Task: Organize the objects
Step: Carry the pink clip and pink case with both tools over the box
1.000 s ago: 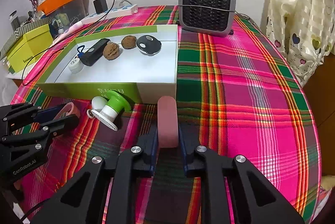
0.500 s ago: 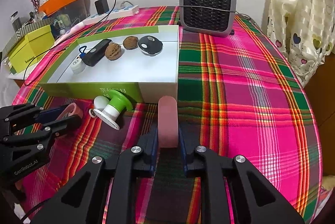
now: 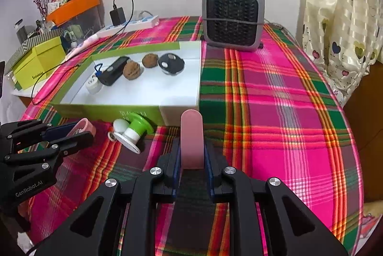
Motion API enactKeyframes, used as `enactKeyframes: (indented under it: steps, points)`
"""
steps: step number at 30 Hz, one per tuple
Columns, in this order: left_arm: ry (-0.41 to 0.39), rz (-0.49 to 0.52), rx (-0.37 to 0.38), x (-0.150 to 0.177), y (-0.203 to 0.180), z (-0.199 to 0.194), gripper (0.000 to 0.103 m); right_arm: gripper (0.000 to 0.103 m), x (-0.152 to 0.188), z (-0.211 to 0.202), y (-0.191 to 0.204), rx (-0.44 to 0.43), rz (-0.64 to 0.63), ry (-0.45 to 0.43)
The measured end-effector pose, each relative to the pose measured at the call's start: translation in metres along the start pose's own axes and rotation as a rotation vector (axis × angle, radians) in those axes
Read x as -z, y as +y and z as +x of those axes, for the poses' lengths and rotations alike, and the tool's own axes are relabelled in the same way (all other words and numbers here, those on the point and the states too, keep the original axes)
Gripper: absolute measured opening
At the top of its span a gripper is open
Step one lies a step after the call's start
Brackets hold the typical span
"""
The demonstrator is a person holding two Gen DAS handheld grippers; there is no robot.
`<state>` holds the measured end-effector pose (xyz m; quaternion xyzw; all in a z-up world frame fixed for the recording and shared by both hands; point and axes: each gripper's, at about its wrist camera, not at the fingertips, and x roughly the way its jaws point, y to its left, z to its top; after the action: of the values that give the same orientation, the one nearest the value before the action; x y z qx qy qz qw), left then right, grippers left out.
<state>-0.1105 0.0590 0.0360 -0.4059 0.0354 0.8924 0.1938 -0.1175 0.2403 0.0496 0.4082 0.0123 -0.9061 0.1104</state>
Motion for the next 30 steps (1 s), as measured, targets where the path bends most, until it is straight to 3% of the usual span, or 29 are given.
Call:
enactKeyframes:
  steps: [14,20,30]
  points:
    - [-0.034,0.000,-0.036,-0.036,0.017,0.003,0.021,0.018,-0.043,0.000,0.010,-0.041,-0.045,-0.033]
    - [-0.017,-0.036,-0.034,-0.047,0.030,0.019,0.021,0.018,-0.064,0.021,0.016,-0.094,-0.081,0.007]
    - [0.019,-0.049,-0.037,-0.058,0.040,0.045,0.021,0.018,-0.080,0.058,0.024,-0.101,-0.116,0.090]
